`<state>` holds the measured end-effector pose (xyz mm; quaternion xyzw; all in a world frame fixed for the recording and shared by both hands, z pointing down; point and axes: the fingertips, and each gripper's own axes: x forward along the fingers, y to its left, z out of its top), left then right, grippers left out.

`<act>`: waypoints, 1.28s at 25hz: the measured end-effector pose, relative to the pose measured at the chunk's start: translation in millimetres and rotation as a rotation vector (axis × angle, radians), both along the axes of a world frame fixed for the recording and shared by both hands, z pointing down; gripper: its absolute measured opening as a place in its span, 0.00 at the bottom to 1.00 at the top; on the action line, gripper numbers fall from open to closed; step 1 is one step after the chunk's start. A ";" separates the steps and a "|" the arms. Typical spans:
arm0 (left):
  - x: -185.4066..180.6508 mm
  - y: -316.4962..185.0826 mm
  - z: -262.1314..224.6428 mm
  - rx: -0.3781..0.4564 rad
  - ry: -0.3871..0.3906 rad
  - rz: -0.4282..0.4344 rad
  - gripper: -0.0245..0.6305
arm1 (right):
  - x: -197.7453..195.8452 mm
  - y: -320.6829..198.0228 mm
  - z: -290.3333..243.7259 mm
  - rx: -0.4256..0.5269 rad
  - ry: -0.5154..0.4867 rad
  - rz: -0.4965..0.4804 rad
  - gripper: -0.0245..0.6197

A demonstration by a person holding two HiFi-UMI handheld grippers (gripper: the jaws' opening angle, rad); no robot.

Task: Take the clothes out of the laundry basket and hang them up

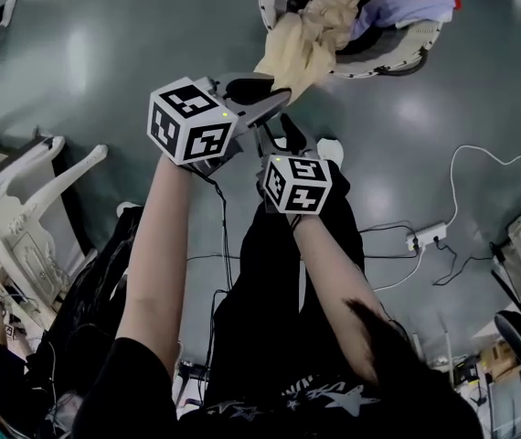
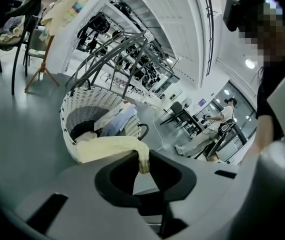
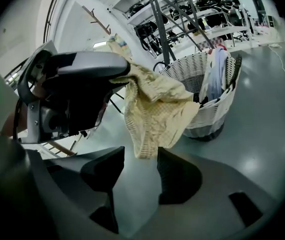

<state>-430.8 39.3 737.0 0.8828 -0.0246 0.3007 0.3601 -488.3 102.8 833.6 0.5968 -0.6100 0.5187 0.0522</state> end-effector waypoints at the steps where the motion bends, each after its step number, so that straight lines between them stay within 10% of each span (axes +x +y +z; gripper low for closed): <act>1: 0.1 -0.8 -1.2 -0.003 0.004 -0.001 0.16 | -1.1 -2.2 2.2 -0.010 0.011 0.000 0.38; 16: -22.1 -18.2 -14.4 0.013 -0.038 -0.044 0.16 | 47.6 13.7 -24.9 -0.074 0.189 -0.071 0.19; 32: -1.5 1.4 -129.0 0.063 0.040 -0.178 0.16 | 162.4 4.9 -216.0 0.241 0.541 -0.169 0.18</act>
